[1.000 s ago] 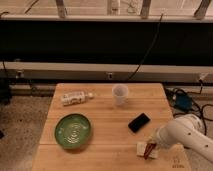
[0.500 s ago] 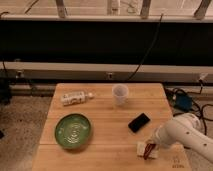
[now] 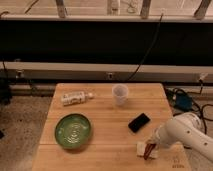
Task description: Place the pepper on the white sponge
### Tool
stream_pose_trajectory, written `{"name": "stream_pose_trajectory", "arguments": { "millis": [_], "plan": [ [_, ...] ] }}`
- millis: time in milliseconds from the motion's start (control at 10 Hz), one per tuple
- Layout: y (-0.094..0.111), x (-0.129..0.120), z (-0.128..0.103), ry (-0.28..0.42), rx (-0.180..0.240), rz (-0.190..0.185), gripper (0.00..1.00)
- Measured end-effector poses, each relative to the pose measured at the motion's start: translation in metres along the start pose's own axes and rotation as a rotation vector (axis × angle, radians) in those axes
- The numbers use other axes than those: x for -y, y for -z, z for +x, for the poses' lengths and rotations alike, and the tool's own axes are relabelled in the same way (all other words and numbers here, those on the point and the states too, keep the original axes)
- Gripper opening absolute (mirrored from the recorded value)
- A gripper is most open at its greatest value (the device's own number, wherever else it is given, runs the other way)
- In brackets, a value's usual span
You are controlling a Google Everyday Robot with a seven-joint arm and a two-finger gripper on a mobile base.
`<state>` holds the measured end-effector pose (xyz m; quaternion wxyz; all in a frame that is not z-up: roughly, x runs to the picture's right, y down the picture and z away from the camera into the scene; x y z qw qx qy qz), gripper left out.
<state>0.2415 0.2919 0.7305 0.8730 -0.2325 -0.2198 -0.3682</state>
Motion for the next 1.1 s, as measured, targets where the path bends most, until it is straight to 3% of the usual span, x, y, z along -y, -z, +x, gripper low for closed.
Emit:
{"name": "stream_pose_trajectory", "arguments": {
  "millis": [700, 1100],
  "plan": [
    [0.0053, -0.0003, -0.0035, 0.025, 0.013, 0.01, 0.8],
    [0.0077, -0.0019, -0.0011, 0.004, -0.01, 0.02, 0.8]
  ]
}}
